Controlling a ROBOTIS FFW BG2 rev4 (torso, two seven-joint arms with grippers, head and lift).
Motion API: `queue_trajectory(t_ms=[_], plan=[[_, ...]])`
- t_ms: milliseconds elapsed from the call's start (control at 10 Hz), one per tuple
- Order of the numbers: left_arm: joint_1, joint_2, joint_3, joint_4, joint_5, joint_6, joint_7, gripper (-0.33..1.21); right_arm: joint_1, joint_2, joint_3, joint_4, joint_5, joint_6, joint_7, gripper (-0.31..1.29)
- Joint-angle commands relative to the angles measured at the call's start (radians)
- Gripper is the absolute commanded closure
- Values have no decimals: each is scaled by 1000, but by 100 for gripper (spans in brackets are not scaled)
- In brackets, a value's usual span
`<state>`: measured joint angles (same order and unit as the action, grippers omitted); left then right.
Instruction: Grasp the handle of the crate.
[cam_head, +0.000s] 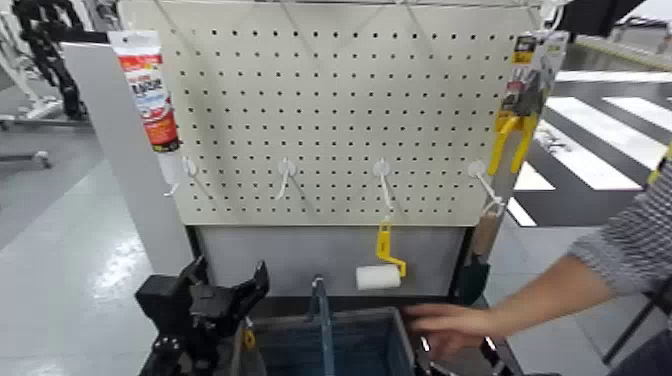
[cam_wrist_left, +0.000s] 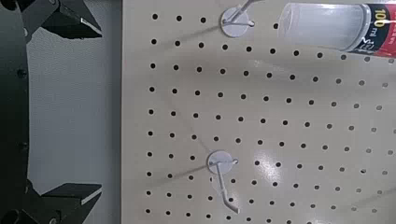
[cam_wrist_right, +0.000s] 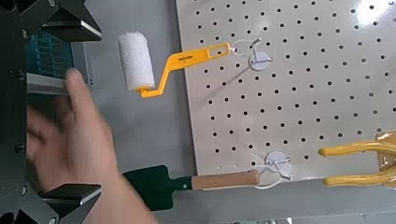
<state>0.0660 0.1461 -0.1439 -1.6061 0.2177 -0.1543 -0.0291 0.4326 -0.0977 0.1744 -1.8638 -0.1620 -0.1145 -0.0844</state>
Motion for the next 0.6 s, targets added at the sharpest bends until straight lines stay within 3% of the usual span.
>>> queue_trajectory(t_ms=[100,600], plan=[[3,-2,3,0,0,-4,0,13,0,1,0,0,-4,1,0,15],[20,-3,1,-12,40,-4,-9,13,0,1,4,0,-8,6,0,15]])
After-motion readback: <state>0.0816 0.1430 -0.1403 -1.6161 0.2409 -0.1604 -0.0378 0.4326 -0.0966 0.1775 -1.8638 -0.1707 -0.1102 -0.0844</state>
